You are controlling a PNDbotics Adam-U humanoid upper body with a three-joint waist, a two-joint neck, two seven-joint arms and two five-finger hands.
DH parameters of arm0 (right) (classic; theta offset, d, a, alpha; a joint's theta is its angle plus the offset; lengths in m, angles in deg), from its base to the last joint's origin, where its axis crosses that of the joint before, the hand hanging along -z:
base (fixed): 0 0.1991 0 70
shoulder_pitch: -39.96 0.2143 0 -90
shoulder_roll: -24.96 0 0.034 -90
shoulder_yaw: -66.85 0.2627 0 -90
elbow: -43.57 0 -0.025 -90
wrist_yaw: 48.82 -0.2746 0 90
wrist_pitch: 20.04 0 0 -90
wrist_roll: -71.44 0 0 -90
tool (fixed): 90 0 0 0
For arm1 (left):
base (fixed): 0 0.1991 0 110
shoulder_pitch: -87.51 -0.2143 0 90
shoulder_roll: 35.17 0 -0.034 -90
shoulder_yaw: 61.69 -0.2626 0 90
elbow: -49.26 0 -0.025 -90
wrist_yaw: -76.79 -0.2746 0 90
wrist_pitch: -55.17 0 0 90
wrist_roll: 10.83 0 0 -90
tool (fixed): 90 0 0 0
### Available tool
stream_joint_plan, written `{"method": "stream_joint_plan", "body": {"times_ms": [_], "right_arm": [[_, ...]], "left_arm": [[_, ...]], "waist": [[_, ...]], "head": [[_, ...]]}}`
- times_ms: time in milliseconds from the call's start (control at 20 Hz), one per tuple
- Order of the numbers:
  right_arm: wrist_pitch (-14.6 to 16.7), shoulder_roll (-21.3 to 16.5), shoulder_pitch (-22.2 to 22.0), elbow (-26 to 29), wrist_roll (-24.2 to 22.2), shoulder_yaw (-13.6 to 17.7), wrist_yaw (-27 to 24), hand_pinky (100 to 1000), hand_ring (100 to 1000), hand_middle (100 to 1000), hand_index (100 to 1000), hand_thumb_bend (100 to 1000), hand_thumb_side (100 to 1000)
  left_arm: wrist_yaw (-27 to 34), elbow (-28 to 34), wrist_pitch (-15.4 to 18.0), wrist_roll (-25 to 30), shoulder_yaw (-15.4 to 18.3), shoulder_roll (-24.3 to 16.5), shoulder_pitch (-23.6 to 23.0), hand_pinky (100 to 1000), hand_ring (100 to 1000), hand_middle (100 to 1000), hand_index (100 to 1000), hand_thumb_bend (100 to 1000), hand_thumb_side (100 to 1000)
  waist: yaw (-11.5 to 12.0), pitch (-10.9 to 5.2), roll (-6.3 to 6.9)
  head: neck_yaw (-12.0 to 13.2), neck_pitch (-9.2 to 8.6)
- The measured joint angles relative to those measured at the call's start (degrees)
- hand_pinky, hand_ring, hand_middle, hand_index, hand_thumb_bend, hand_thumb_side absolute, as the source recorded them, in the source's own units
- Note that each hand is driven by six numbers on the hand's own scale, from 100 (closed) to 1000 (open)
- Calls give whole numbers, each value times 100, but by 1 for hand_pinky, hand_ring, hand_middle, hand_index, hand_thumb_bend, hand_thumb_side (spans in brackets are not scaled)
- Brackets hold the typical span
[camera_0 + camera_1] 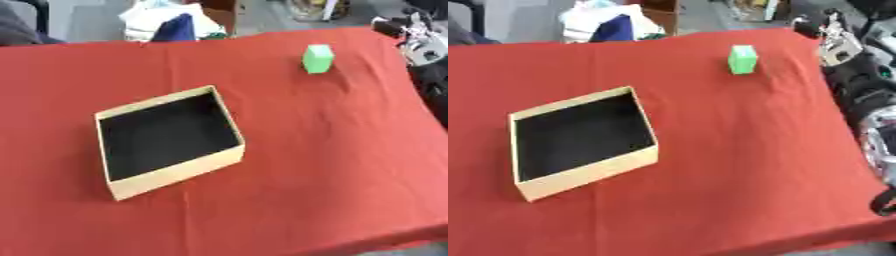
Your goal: Pick up objects on the table and place them in the box.
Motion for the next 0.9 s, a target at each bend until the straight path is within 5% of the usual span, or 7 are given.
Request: {"method": "stream_joint_plan", "body": {"times_ms": [550, 700, 900], "right_arm": [[-69, 69, -1, 50, -252, -31, 250, 718, 880, 931, 1000, 100, 324], [-89, 94, -51, 86, -458, -199, 450, 755, 891, 945, 1000, 100, 228], [-182, 154, -96, 112, -800, -549, 789, 777, 896, 951, 1000, 100, 226]], "left_arm": [[1, 0, -7, 12, 0, 0, 10, 678, 640, 593, 794, 100, 621], [1, 0, -7, 13, 0, 0, 25, 678, 640, 593, 794, 100, 622], [1, 0, -5, 21, -1, 0, 49, 678, 640, 593, 795, 100, 622]], "waist": [[18, 0, -32], [32, 2, -46], [49, 22, -53]], "head": [[-88, 2], [-129, 2], [-201, 2]]}}
